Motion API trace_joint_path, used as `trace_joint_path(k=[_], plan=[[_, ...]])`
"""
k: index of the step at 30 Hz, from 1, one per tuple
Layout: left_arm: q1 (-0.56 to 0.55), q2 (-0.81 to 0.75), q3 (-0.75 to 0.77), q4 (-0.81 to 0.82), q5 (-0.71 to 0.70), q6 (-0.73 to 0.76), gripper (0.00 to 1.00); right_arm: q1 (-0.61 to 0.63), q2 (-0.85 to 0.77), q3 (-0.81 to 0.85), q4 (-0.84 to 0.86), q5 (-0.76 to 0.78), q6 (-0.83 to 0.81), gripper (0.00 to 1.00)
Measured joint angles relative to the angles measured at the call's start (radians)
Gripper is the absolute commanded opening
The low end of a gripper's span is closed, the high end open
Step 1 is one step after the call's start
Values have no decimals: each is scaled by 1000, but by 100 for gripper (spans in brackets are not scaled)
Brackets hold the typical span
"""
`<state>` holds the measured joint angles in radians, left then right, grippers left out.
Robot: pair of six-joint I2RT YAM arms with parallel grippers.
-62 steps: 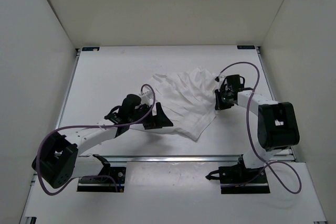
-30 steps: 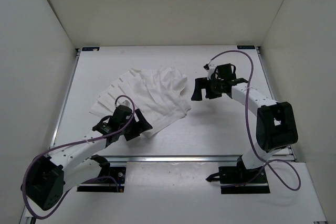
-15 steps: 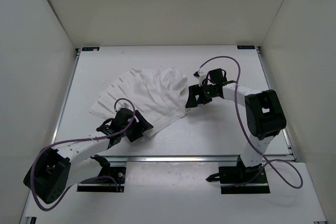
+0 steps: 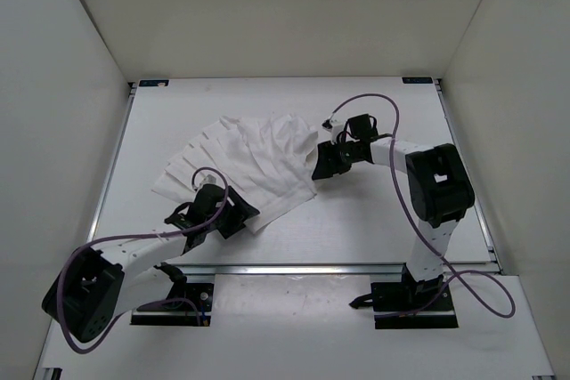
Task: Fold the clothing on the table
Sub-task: Flatten the skirt out
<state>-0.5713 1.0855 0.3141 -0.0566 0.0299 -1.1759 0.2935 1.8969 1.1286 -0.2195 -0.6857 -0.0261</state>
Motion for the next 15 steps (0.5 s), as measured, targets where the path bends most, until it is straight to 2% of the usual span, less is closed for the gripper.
trace_joint_path(k=[5, 6, 7, 8, 10, 12, 15], plan=[[0, 16, -5, 35, 8, -5, 71, 27, 0, -8, 0, -4, 7, 39], [0, 18, -6, 35, 7, -3, 63, 34, 0, -13, 0, -3, 11, 35], [0, 18, -8, 35, 8, -7, 51, 37, 1, -17, 0, -3, 14, 27], [0, 18, -13, 37, 8, -9, 44, 40, 2, -22, 0, -5, 17, 23], [0, 17, -31, 39, 11, -17, 15, 45, 10, -24, 2, -8, 31, 8], [0, 16, -52, 39, 15, -18, 0, 46, 23, -23, 3, -16, 46, 0], [2, 13, -60, 51, 23, -17, 0, 40, 33, -22, 1, -33, 72, 0]])
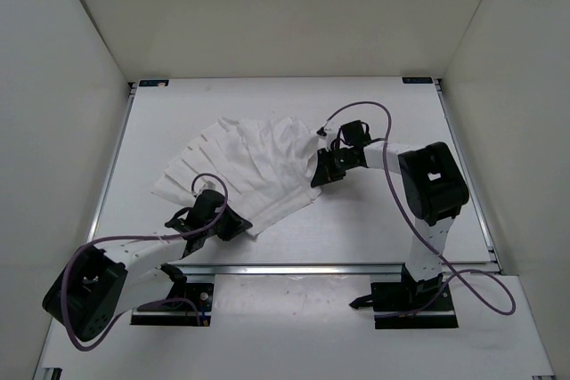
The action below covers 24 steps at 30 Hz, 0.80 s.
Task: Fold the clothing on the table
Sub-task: Flatten the skirt out
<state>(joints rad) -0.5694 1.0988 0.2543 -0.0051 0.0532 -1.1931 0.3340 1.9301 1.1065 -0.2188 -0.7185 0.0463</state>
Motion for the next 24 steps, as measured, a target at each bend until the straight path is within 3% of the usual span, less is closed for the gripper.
trace_joint_path(k=[4, 14, 20, 24], plan=[[38, -20, 0, -6, 16, 17, 0, -21, 0, 0, -15, -2, 27, 0], [204, -255, 1, -76, 136, 154, 0, -60, -90, -21, -52, -74, 109, 0], [201, -193, 58, -146, 200, 285, 0, -44, -200, -79, -60, -43, 147, 0], [211, -43, 174, -195, 229, 387, 0, -36, -279, -137, -62, 10, 169, 0]])
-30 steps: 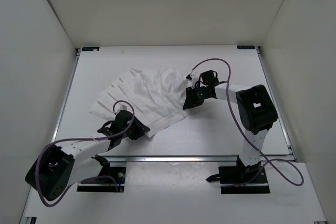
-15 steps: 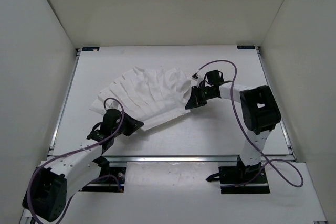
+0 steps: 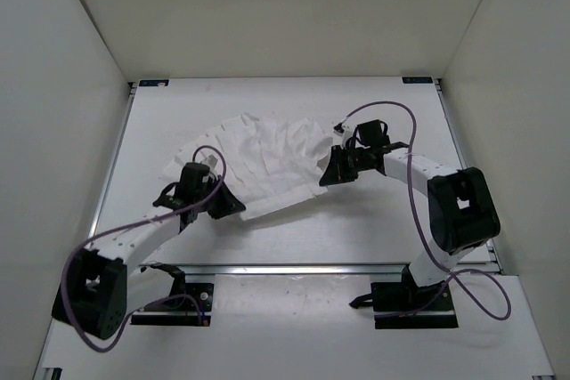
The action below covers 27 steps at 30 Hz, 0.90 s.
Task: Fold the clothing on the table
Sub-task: Flatten the skirt out
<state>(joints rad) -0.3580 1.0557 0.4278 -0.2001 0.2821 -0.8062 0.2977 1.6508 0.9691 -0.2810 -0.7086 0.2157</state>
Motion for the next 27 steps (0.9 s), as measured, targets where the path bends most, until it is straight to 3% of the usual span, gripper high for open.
trace_joint_path(k=[4, 7, 9, 11, 14, 16, 19, 23, 27], plan=[[48, 251, 279, -104, 35, 131, 0, -41, 35, 122, -90, 29, -5, 0], [69, 501, 687, -194, 61, 230, 0, -98, 146, 471, -211, 89, -31, 0], [71, 649, 1018, -264, 64, 287, 0, -130, 235, 797, -255, 150, -52, 0], [69, 735, 1286, -291, 41, 329, 0, -155, 249, 991, -220, 195, -54, 0], [66, 727, 1478, -278, 35, 357, 0, -184, 126, 1020, -176, 212, -47, 0], [65, 644, 1455, -256, 54, 366, 0, -178, 9, 951, -149, 229, -58, 0], [68, 477, 1260, -225, 58, 385, 0, -144, -165, 747, -105, 234, -63, 0], [52, 326, 920, -206, 99, 395, 0, -146, -340, 321, -47, 191, -37, 0], [14, 305, 578, -200, 144, 383, 0, -151, -415, -91, -40, 155, 22, 0]])
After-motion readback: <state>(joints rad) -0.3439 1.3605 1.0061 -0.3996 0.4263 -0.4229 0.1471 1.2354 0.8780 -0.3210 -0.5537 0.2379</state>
